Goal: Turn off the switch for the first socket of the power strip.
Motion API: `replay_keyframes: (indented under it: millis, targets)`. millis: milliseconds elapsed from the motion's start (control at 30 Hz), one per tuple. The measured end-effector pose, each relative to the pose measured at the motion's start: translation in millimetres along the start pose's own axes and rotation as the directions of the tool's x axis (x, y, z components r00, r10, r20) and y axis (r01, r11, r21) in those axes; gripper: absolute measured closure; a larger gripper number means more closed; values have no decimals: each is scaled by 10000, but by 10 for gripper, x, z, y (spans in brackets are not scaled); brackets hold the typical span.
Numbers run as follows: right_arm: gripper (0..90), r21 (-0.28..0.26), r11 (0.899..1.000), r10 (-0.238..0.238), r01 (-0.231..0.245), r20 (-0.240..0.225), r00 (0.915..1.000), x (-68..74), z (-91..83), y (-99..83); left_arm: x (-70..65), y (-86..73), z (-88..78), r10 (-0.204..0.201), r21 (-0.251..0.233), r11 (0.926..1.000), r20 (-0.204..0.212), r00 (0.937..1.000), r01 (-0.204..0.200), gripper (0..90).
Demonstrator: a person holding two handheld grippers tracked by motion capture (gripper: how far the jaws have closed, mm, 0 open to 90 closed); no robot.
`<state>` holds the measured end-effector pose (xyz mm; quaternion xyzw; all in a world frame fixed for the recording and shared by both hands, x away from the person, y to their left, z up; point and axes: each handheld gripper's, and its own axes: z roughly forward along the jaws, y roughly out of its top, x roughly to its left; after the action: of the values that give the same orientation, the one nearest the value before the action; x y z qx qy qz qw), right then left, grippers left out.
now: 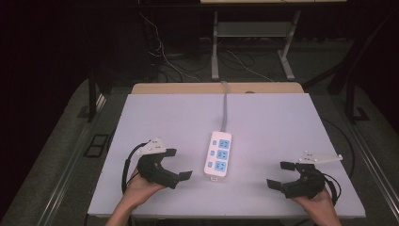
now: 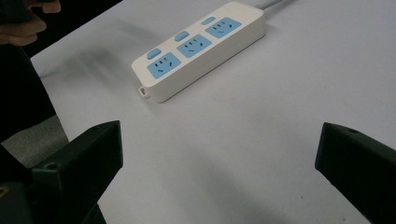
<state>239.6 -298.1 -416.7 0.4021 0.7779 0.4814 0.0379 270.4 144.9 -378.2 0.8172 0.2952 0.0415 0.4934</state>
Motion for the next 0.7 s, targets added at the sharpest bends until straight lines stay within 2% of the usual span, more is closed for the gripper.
replay_keyframes:
  millis: [433,700]
  targets:
    - [7,22,10000,-4,4,3,10000,3,-6,-7,80,207,179,300,602,9977,178,9994,-310,0]
    - [7,24,10000,-4,4,-6,10000,4,-3,-7,118,304,213,402,739,9964,202,9990,-416,0]
